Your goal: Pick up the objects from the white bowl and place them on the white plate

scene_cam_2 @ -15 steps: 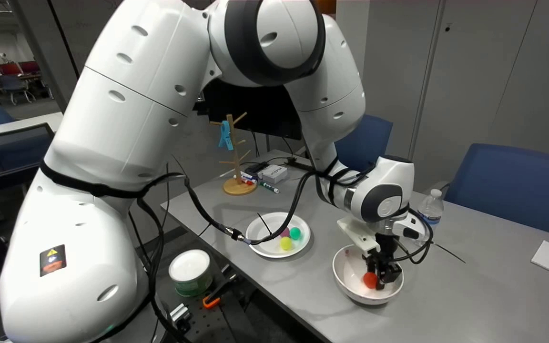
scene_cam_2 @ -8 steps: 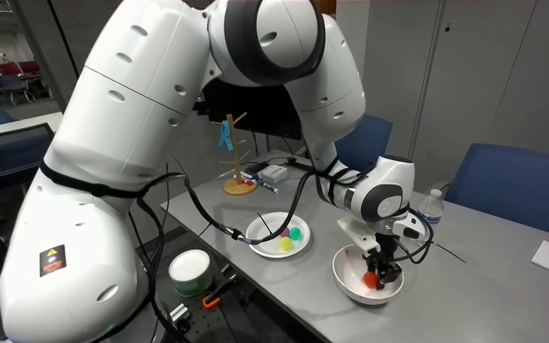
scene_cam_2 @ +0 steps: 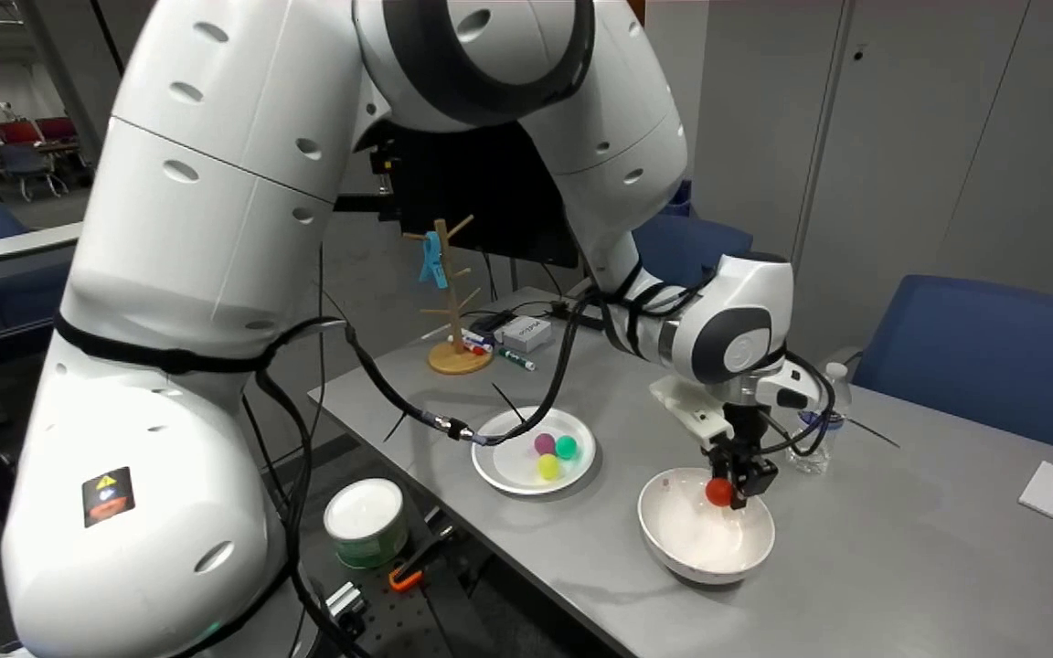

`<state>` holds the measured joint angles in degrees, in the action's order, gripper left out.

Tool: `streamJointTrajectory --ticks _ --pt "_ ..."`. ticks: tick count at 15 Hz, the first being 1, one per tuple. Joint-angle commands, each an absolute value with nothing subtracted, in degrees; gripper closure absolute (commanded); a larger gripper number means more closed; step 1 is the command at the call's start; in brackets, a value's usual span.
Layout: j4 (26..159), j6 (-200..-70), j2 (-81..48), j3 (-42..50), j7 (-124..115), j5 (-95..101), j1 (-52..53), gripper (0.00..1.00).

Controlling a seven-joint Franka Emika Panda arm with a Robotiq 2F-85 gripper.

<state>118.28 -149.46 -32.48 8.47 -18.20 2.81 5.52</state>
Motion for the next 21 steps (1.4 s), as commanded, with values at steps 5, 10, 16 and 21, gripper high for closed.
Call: streamJointTrajectory --ticks 5,10,16,21 --pt "122.05 -148.87 -23.55 3.93 -17.17 2.66 7.97 0.83" --pt "121.63 -148.58 -24.78 -2.79 -14.73 -0.37 8.28 0.83" --pt "120.82 -145.41 -28.56 -8.72 -10.83 -4.79 8.66 0.83" --pt "120.53 -142.13 -31.47 -10.1 -9.8 -6.19 8.9 0.83"
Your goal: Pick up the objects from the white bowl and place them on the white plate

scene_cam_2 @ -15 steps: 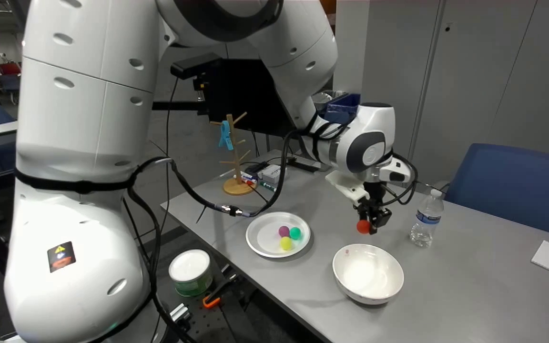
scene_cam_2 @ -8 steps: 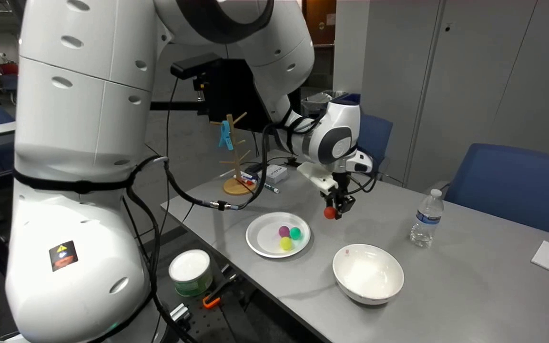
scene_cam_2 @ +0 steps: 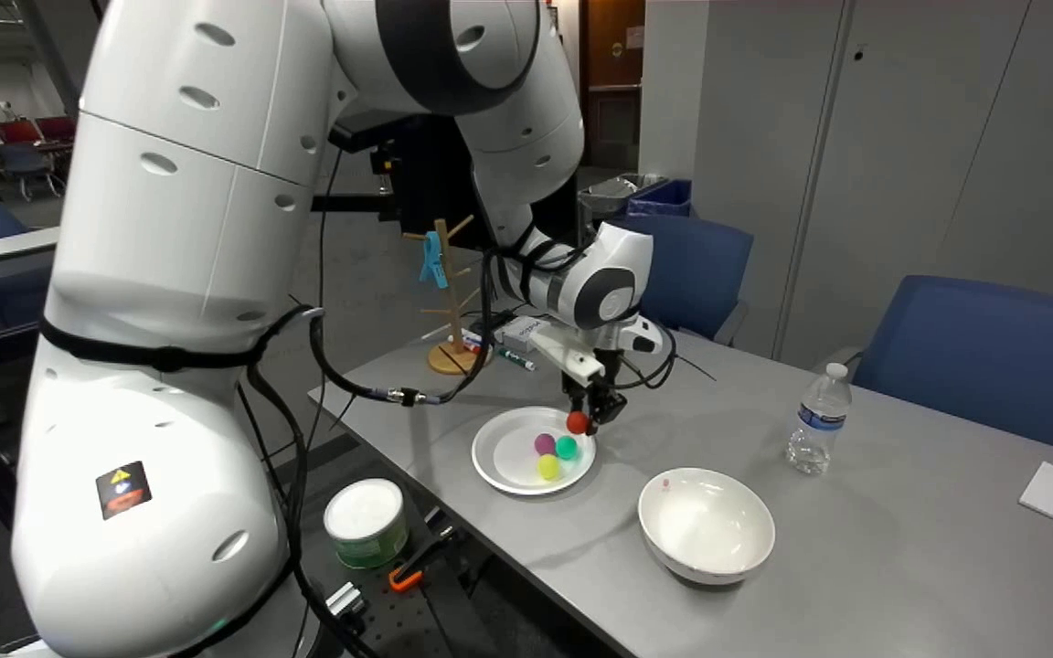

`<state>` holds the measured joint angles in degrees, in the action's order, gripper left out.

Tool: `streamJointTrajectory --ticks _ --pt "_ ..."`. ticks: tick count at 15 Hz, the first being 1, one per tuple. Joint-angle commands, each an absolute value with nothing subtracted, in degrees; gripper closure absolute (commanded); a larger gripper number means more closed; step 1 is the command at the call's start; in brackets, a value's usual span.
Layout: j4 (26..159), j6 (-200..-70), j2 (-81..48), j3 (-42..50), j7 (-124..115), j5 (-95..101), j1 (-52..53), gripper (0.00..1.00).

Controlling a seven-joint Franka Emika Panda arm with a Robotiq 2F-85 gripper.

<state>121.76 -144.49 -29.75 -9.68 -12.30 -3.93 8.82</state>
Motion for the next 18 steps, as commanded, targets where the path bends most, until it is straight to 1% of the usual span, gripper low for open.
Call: streamJointTrajectory --ticks 1,7,12,13,15,16,18 --pt "120.35 -141.72 -32.08 -10.05 -9.75 -6.17 8.93 0.83" --pt "119.14 -141.6 -35.91 -9.74 -9.65 -5.95 8.94 0.83" --pt "118.88 -141.46 -35.82 -9.44 -9.69 -5.72 8.97 0.83" --pt "118.98 -141.44 -35.65 -9.42 -9.63 -5.67 8.96 0.39" --pt "119.14 -141.52 -35.46 -9.32 -9.63 -5.56 8.99 0.27" --pt "119.2 -141.57 -35.42 -9.26 -9.67 -5.54 9.0 0.18" --pt "119.33 -141.62 -35.44 -9.19 -9.69 -5.56 8.94 0.05"
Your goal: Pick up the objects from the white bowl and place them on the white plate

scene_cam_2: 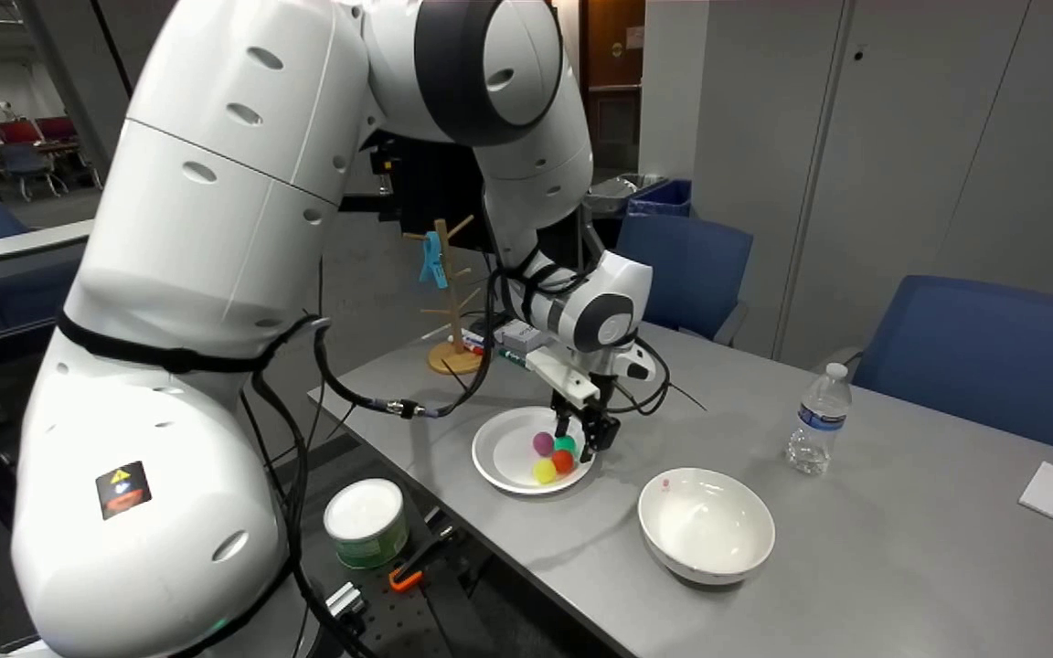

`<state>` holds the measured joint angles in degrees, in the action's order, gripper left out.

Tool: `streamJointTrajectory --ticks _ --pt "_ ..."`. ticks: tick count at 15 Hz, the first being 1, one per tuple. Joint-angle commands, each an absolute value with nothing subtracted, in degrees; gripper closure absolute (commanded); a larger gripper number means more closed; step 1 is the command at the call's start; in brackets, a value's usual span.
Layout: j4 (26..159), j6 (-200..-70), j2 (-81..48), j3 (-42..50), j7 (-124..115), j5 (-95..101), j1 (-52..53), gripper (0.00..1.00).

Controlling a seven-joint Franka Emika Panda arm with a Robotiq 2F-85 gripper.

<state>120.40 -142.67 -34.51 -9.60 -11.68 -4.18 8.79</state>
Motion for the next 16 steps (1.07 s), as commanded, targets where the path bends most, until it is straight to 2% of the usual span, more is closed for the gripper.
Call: streamJointTrajectory --ticks 1,2,8,16 --pt "119.38 -141.61 -35.47 -9.16 -9.71 -5.58 8.9 0.03" --pt "119.44 -141.63 -35.48 -9.15 -9.7 -5.63 8.84 0.0" --pt "120.8 -140.01 -32.72 -9.08 -9.76 -5.25 8.87 0.0" --pt "125.66 -134.33 -21.05 -8.65 -9.85 -4.51 8.88 0.0"
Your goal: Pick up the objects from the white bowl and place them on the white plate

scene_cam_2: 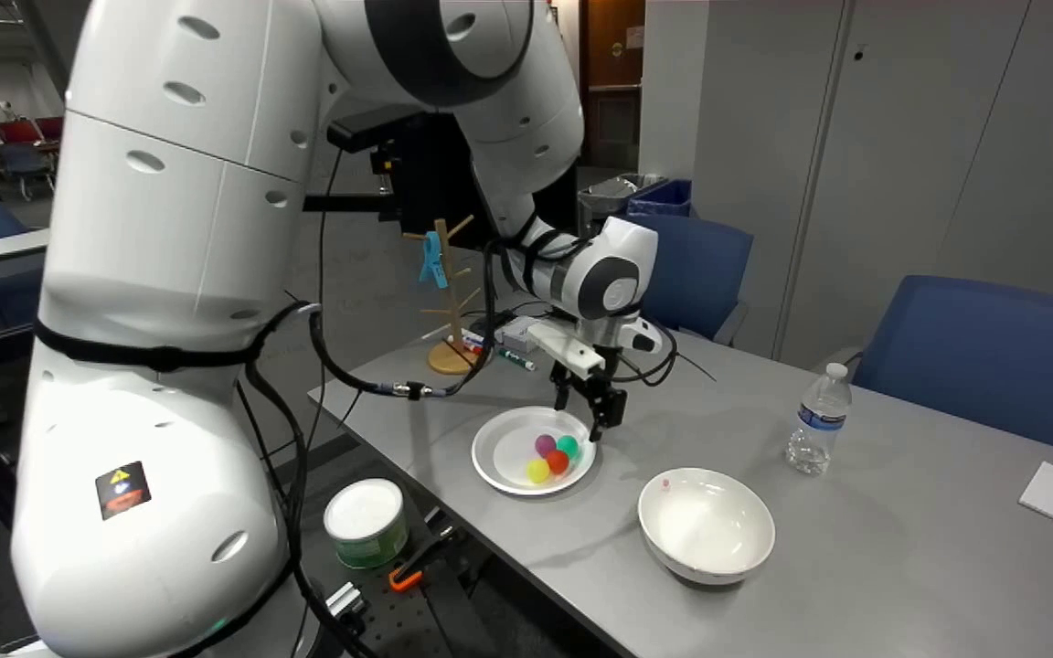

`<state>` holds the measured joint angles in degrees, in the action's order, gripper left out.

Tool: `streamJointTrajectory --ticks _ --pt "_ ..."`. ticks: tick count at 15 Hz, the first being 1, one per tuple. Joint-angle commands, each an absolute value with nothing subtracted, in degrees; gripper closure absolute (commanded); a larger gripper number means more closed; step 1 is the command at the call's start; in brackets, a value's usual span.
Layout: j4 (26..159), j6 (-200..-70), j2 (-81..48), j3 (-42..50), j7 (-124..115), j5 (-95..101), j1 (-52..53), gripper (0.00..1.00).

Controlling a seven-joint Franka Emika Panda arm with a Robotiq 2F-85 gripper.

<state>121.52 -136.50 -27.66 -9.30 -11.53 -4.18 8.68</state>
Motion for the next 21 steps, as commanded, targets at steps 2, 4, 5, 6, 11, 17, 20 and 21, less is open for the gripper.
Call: streamJointTrajectory --ticks 2,4,5,6,11,17,20,21 --pt "128.11 -134.41 -17.13 -8.47 -10.32 -4.09 9.08 0.0" --pt "131.09 -135.64 -12.98 -8.73 -10.41 -4.06 9.2 0.0" --pt "132.78 -136.45 -10.73 -8.84 -10.52 -3.94 9.3 0.0" --pt "134.07 -136.81 -8.86 -9.0 -10.51 -3.97 9.35 0.0" --pt "140.45 -137.7 1.26 -10.58 -11.3 -4.69 10.37 0.0" --pt "145.33 -138.81 9.72 -12.32 -13.87 -4.7 11.66 0.0" --pt "147.1 -140.72 12.05 -12.92 -15.58 -4.46 11.74 0.0" --pt "147.52 -141.38 12.56 -13.05 -15.9 -4.68 11.74 0.0"
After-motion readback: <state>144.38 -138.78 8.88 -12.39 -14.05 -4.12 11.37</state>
